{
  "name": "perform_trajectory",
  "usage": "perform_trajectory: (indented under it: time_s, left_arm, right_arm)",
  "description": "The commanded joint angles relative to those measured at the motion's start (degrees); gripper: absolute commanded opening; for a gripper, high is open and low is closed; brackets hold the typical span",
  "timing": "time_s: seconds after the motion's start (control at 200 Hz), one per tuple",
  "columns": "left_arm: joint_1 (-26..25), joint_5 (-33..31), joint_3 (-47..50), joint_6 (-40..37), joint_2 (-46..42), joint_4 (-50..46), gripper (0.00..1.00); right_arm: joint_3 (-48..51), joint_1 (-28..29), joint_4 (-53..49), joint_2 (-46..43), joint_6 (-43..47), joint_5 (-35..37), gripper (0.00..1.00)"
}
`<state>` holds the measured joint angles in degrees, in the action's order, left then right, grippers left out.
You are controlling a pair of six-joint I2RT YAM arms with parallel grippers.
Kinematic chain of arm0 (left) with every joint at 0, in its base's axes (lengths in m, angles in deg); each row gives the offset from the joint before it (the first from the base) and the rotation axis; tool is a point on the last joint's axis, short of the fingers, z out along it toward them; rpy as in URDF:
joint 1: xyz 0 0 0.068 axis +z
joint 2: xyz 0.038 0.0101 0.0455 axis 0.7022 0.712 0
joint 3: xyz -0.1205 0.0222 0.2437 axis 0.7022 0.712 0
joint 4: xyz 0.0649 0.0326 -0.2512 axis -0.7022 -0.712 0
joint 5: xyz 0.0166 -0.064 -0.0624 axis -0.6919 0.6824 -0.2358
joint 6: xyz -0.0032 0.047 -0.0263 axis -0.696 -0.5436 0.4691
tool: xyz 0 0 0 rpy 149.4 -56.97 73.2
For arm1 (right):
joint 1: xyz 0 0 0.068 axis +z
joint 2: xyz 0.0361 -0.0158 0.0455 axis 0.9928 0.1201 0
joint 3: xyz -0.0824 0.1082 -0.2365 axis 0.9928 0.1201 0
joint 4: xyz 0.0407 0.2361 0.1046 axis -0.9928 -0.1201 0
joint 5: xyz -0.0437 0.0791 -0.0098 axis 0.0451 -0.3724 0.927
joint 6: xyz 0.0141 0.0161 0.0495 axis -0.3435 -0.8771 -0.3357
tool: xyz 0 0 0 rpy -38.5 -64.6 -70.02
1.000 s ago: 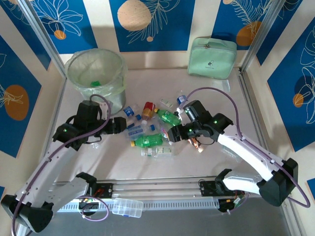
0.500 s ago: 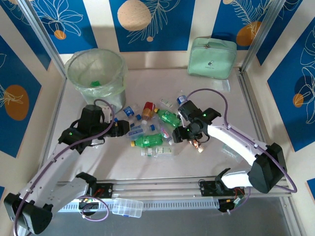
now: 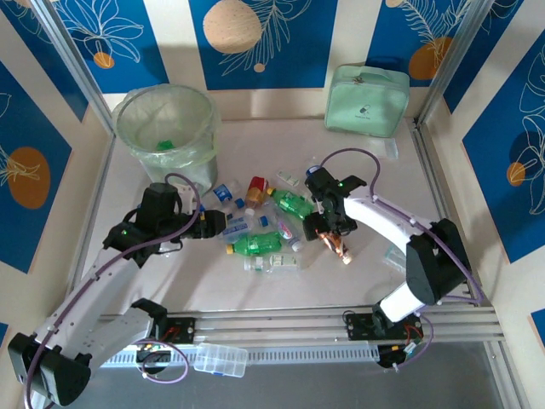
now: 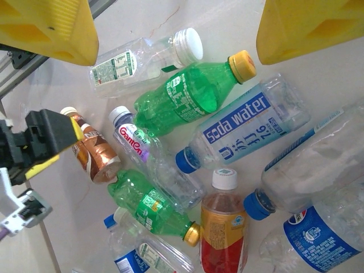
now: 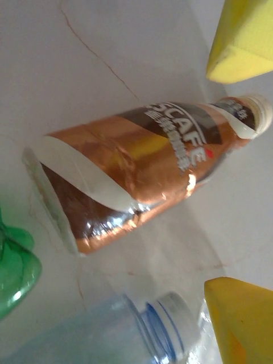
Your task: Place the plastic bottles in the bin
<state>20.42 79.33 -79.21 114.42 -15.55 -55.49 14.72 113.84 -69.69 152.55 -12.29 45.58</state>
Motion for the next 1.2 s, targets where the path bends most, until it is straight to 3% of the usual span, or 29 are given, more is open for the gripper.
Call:
perform_trajectory:
  time_s: [0.0,0.305,0.565,0.825,1.195]
  left_arm:
    - [-0.3,2.0,-0.2,-1.3,0.0,0.7,0.73]
    - [-0.3,3.7,0.4,-0.1,1.0,1.7,0.74]
    - [-0.3,3.7,0.4,0.0,1.7,1.6,0.74]
    - [-0.3,3.3,0.3,-0.2,2.2,1.5,0.74]
    - [-0.4,2.8,0.5,-0.1,2.3,1.3,0.74]
  right_arm:
    - [-1.5,-1.4,1.6,2.4,2.3,0.6,0.89]
    - [-0.5,-3.9,6.5,8.7,3.1,-1.9,0.83]
    - [-0.2,-5.0,8.3,10.6,3.1,-3.1,0.70]
    - [0.5,-6.0,8.5,8.4,2.5,-4.1,0.61]
    - [2.8,-8.0,8.7,-1.2,-0.7,-9.1,0.56]
